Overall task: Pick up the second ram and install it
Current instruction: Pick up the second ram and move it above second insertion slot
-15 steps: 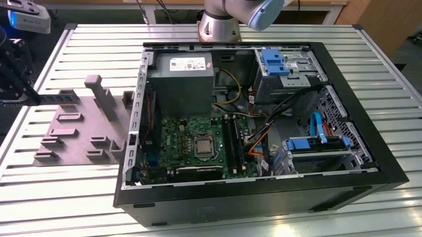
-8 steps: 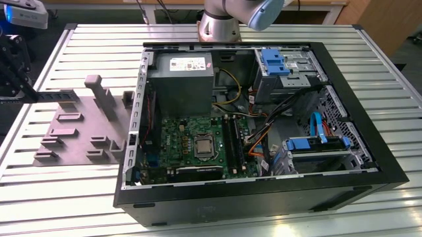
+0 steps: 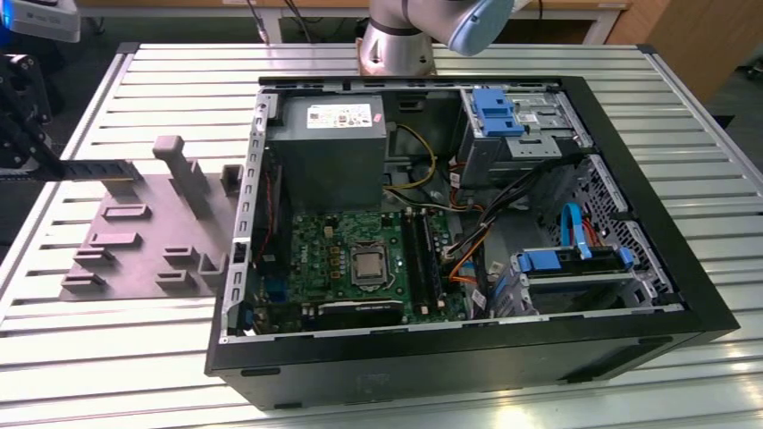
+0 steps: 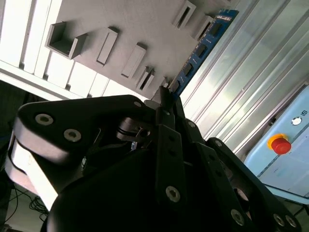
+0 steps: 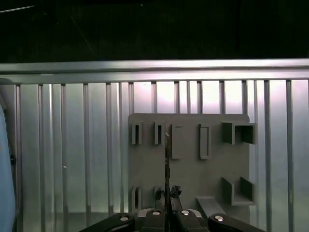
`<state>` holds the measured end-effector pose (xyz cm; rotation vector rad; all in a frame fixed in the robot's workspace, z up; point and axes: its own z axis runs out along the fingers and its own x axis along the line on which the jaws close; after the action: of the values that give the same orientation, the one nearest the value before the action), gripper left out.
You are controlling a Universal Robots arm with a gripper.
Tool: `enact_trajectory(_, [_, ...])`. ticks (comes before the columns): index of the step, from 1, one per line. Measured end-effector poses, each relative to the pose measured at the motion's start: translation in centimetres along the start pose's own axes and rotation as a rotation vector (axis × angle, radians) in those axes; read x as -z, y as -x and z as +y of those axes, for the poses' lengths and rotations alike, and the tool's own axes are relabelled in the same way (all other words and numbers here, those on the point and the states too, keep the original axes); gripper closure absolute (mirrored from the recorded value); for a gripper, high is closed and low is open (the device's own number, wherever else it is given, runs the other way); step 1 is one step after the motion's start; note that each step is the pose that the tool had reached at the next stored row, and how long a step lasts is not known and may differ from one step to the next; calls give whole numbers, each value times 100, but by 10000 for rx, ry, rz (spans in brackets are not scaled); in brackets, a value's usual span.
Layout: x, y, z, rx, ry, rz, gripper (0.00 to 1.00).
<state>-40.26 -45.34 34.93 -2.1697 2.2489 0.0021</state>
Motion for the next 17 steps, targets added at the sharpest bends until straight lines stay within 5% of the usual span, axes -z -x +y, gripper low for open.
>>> enact_trajectory(17, [158,2,-2,1,0,0,86])
